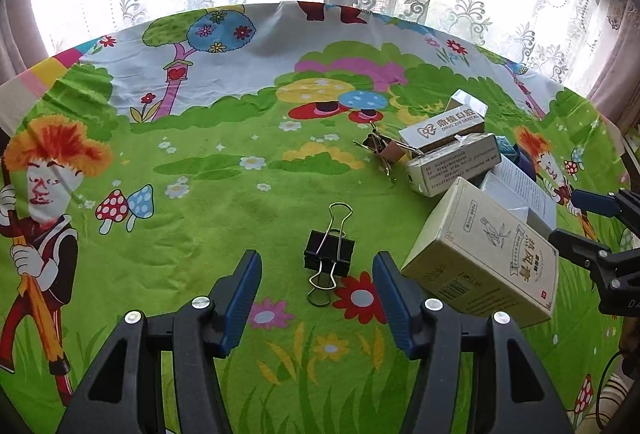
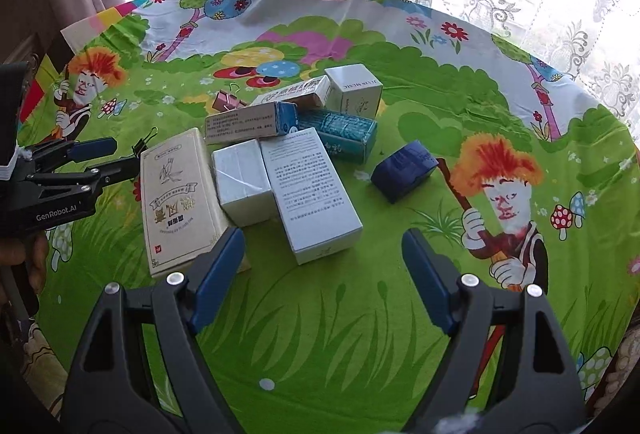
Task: Organize rigid objects
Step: 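Grasp the black binder clip with the left tool while the right tool grasps the white leaflet box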
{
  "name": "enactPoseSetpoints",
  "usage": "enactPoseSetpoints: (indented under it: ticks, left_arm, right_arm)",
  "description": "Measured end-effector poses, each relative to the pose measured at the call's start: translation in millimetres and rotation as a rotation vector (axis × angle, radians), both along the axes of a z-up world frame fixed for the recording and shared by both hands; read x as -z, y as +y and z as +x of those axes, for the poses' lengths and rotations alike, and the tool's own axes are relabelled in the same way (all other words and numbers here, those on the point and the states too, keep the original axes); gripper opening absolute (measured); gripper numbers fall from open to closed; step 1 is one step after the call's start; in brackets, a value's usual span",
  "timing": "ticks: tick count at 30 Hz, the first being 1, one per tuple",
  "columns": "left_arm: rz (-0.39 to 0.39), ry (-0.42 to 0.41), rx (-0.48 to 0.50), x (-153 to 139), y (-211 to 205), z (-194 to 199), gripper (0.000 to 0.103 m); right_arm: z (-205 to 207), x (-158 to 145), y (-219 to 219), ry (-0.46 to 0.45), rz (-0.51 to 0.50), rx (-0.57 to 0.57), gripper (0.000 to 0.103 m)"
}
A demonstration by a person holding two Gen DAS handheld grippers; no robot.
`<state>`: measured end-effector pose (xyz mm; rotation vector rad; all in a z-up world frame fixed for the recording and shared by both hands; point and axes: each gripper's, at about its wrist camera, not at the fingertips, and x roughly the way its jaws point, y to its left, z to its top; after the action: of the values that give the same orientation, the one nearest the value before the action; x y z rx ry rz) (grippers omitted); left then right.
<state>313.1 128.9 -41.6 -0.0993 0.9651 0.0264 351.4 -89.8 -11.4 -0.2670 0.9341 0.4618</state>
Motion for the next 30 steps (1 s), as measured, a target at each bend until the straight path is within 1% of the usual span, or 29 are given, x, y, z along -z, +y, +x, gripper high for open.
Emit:
enactPoseSetpoints:
  ticks: [3,6,8,9,10,11,12,13,14,16,19,22,30]
  left_arm:
    - [0.008,0.005,0.019,2.9,-3.1,9.3,0.059]
    - [0.015,0.013,0.036,7.1,-6.5,16.3,0.059]
    - [0.020,0.017,0.042,10.8,-8.3,20.2,0.057]
    - [0.020,0.018,0.044,12.4,-9.3,21.7,0.049]
    - [0.016,0.024,0.049,14.2,-10.2,22.2,0.044]
    - [0.030,0.015,0.048,13.9,-11.8,21.2,0.039]
    - [0.030,0.017,0.051,14.3,-12.6,20.9,0.033]
    - [0.027,0.017,0.053,13.7,-12.8,20.5,0.029]
    - [0.017,0.019,0.051,13.1,-12.2,20.1,0.029]
    - [0.008,0.017,0.040,11.1,-11.6,17.1,0.029]
    - [0.007,0.021,0.021,8.7,-10.9,9.0,0.029]
    - [0.003,0.024,-0.003,5.1,-7.6,-2.5,0.029]
    - [-0.043,0.006,-0.096,-12.6,7.2,-53.6,0.029]
  right_arm:
    - [7.9,6.0,5.0,0.006,-0.013,-0.015,0.083]
    - [15.5,9.2,7.7,0.016,-0.001,-0.021,0.083]
    - [19.3,10.1,9.9,0.016,-0.003,-0.025,0.083]
    - [20.5,11.2,11.3,0.018,-0.007,-0.030,0.083]
    - [21.2,12.7,12.3,0.019,-0.009,-0.036,0.081]
    - [21.8,15.0,13.3,0.024,-0.007,-0.041,0.078]
    - [22.5,18.1,14.0,0.038,-0.005,-0.047,0.067]
    - [23.0,22.3,14.6,0.058,-0.003,-0.052,0.052]
    - [23.1,25.6,14.8,0.072,-0.004,-0.053,0.051]
    - [20.2,26.7,13.8,0.065,-0.001,-0.054,0.049]
    - [14.3,23.2,11.4,0.066,0.003,-0.051,0.048]
    - [7.3,16.8,3.5,0.065,0.015,-0.017,0.048]
    - [-27.4,1.8,-15.5,0.064,0.043,0.056,0.048]
